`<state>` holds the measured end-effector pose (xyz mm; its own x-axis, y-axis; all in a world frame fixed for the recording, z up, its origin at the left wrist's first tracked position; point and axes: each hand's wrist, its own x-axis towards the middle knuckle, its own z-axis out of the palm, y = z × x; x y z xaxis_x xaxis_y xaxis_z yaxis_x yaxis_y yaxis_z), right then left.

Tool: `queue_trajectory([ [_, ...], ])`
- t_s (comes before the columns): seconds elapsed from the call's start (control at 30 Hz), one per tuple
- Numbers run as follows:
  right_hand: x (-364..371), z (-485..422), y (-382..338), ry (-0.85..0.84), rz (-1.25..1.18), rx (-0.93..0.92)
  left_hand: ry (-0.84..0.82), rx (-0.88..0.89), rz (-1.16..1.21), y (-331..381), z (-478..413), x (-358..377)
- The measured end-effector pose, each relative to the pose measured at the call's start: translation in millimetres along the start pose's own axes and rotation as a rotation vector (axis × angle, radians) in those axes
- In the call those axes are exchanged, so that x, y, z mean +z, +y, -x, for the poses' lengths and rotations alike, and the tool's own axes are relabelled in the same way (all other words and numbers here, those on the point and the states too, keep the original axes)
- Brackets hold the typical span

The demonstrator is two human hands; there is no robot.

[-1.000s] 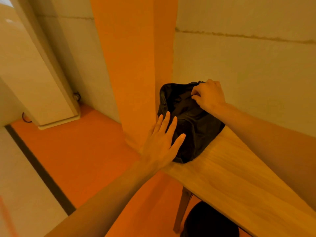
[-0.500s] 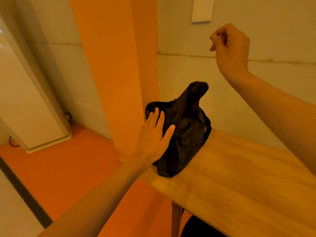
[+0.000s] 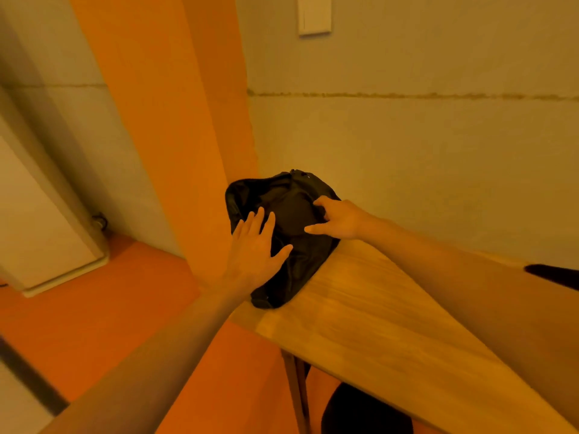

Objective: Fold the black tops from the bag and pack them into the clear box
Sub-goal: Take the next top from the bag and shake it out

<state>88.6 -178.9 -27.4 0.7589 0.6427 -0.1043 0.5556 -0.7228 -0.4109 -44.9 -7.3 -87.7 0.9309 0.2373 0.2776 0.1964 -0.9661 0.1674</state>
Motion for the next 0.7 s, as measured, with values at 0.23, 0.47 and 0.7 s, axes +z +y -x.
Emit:
queue_trajectory([
  [0.23,23.5,-26.1,7.1,0.265,-0.229,0.050,-0.061,0.058,0.019,-10.7,8.1,-1.3],
  [0.47,-90.4,13.3,2.3,0.579,-0.798,-0.077,-0.129,0.048,-0.025,-14.6,8.6,1.2],
  [0.7,-197.1,73.0,26.3,0.861,-1.135,-0.426,-0.154,0.054,-0.010,0.7,-2.2,-0.7],
])
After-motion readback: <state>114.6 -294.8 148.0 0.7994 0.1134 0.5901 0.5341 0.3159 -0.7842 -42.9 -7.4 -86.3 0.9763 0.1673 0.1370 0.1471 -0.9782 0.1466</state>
